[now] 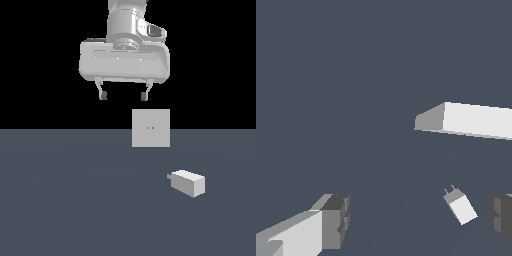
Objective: Plug the charger into the wall socket.
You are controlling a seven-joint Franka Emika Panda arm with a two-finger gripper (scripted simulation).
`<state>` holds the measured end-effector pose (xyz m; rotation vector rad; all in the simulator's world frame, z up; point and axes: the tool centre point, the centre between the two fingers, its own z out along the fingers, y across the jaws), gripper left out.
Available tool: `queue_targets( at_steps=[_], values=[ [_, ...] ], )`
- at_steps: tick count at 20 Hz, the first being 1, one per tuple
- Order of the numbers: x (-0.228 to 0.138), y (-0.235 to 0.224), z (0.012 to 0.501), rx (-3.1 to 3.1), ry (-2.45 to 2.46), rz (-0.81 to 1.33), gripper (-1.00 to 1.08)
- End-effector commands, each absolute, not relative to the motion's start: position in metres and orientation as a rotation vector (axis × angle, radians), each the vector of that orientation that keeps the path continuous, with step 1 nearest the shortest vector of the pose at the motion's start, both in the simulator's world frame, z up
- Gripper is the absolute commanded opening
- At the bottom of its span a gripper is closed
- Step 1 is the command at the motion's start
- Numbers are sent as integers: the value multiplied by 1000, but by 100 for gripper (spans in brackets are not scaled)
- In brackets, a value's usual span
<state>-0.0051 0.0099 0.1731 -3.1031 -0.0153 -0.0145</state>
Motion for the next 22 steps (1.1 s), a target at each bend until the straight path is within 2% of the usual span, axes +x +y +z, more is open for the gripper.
queue_targets(
  at_steps=[1,22],
  values=[
    [-10,7,169,-3103,-45,-24,100],
    [-70,-49,109,-3054,-510,-171,100]
  ],
)
